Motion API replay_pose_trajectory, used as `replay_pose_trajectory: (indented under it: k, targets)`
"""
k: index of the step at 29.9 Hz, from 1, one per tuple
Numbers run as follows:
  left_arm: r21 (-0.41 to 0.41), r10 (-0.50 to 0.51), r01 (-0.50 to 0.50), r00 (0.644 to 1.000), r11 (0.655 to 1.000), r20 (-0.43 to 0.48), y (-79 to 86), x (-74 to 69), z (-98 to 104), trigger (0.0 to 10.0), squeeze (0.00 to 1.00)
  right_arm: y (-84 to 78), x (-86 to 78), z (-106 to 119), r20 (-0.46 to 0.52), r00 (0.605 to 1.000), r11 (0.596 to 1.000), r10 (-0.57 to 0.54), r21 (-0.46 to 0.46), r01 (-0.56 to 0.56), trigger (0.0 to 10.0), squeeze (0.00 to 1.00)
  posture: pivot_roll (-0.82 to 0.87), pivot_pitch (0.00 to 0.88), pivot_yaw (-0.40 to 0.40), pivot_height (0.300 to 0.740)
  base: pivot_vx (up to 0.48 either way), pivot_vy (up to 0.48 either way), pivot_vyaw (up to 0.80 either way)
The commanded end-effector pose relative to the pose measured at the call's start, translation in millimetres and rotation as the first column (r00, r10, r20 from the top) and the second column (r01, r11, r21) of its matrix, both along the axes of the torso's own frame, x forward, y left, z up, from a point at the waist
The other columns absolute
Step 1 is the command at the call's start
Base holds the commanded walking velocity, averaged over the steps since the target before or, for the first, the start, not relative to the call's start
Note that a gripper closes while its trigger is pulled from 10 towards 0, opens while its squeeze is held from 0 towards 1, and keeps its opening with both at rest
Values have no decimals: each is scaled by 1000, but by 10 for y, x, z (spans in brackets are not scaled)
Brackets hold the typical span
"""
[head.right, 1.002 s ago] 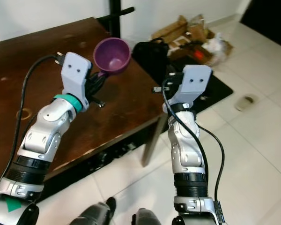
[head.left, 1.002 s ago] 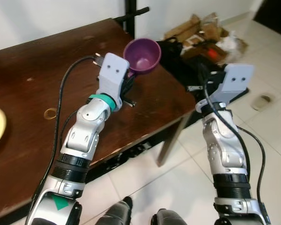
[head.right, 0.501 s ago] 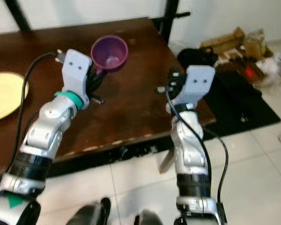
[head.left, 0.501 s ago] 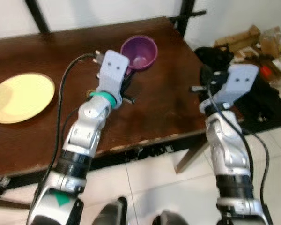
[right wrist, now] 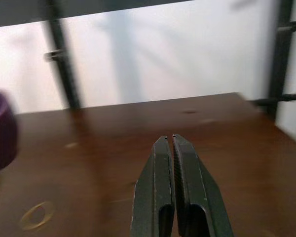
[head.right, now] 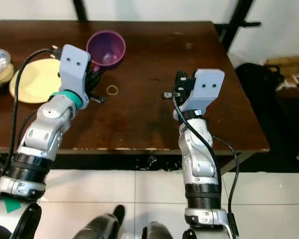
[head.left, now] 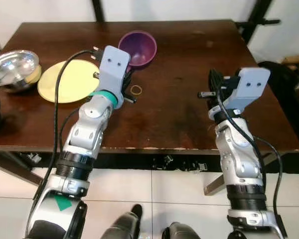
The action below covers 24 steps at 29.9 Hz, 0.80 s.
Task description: Setting the table
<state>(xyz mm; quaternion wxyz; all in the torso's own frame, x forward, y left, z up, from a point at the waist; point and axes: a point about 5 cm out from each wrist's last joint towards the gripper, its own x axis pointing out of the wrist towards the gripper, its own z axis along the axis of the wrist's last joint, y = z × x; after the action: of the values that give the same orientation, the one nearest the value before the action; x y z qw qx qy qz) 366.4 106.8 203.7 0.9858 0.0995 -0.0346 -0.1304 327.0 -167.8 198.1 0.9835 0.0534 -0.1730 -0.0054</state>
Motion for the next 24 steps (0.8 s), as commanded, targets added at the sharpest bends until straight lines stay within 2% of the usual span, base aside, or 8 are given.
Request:
replay_pose_trajectory:
  k: [1, 24]
  targets:
    - [11, 0, -1, 1000, 1000, 19, -13, 25, 46, 10000, 0, -18, 9, -38, -21, 1000, 1000, -15, 8, 15, 10000, 0, 12, 0, 59, 740, 322, 0, 0]
    - [34, -17, 16, 999, 999, 45, -61, 68, 61, 10000, 0, -30, 1, -20, -4, 1000, 1000, -26, 10, 26, 10000, 0, 12, 0, 65, 740, 464, 0, 0]
